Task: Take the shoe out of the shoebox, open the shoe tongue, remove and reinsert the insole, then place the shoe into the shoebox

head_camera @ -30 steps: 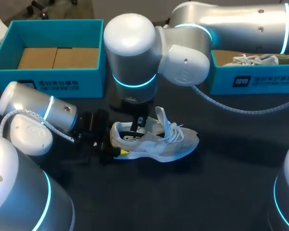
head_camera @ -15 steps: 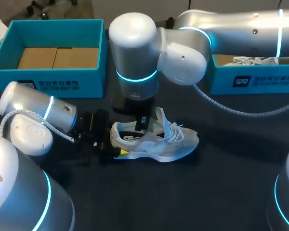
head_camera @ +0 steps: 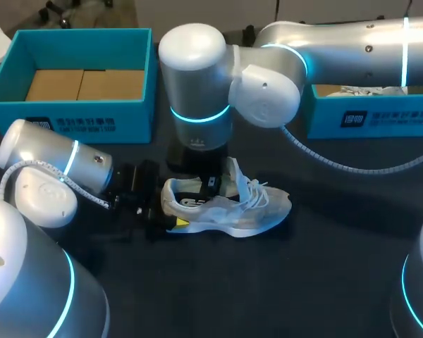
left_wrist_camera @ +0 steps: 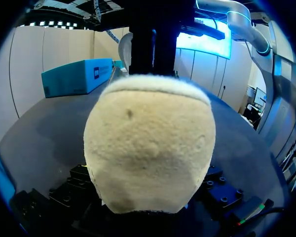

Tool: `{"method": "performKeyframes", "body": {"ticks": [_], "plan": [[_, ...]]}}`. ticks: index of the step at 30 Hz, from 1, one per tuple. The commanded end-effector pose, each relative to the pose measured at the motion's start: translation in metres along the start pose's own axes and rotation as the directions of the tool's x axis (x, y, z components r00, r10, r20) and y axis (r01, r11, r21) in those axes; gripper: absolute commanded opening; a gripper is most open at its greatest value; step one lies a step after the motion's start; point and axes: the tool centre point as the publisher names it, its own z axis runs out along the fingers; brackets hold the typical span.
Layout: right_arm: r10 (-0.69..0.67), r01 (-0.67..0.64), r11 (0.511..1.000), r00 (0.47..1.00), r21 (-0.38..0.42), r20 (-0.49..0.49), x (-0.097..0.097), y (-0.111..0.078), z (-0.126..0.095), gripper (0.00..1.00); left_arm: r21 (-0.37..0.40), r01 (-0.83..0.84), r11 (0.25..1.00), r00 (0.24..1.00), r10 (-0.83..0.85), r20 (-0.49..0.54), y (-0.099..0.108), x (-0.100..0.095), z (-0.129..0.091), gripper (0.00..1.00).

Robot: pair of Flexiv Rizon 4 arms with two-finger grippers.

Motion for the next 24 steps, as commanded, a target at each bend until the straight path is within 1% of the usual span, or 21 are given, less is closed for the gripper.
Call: {"method": "performKeyframes", "body": {"ticks": [1, 6, 9, 10, 11, 12, 20, 24], "plan": [[0.002, -0.002, 1.000, 1.000, -0.010, -0.005, -0.003, 0.001, 0.005, 0.00, -0.004, 0.001, 1.000, 1.000, -0.001, 0.001, 0.000, -0.001, 0.000, 0.00], [0.001, -0.001, 1.000, 1.000, -0.010, -0.023, -0.002, 0.001, 0.014, 0.00, -0.004, 0.001, 1.000, 1.000, -0.001, 0.001, 0.000, -0.001, 0.000, 0.00], [0.010, -0.010, 1.000, 1.000, -0.004, -0.021, -0.002, 0.000, 0.016, 0.00, -0.004, 0.001, 1.000, 1.000, -0.001, 0.001, 0.000, -0.001, 0.000, 0.00], [0.012, -0.012, 1.000, 1.000, -0.004, -0.018, -0.002, 0.000, 0.016, 0.07, -0.004, 0.001, 1.000, 1.000, -0.001, 0.001, 0.000, -0.001, 0.000, 0.00], [0.014, -0.014, 1.000, 1.000, -0.005, -0.015, -0.002, 0.000, 0.016, 0.25, -0.004, 0.001, 1.000, 1.000, -0.001, 0.001, 0.000, -0.001, 0.000, 0.00], [0.015, -0.015, 1.000, 1.000, -0.006, -0.014, -0.003, 0.000, 0.016, 0.29, -0.004, 0.001, 1.000, 1.000, -0.001, 0.001, 0.000, -0.001, 0.000, 0.00], [0.025, -0.025, 1.000, 1.000, -0.017, 0.010, -0.006, 0.004, 0.018, 0.36, -0.004, 0.001, 1.000, 1.000, -0.001, 0.001, 0.000, -0.001, 0.000, 0.00], [0.023, -0.022, 0.999, 1.000, -0.025, 0.015, -0.004, 0.008, 0.023, 0.38, -0.004, 0.001, 1.000, 1.000, -0.001, 0.001, 0.000, -0.001, 0.000, 0.00]]}}
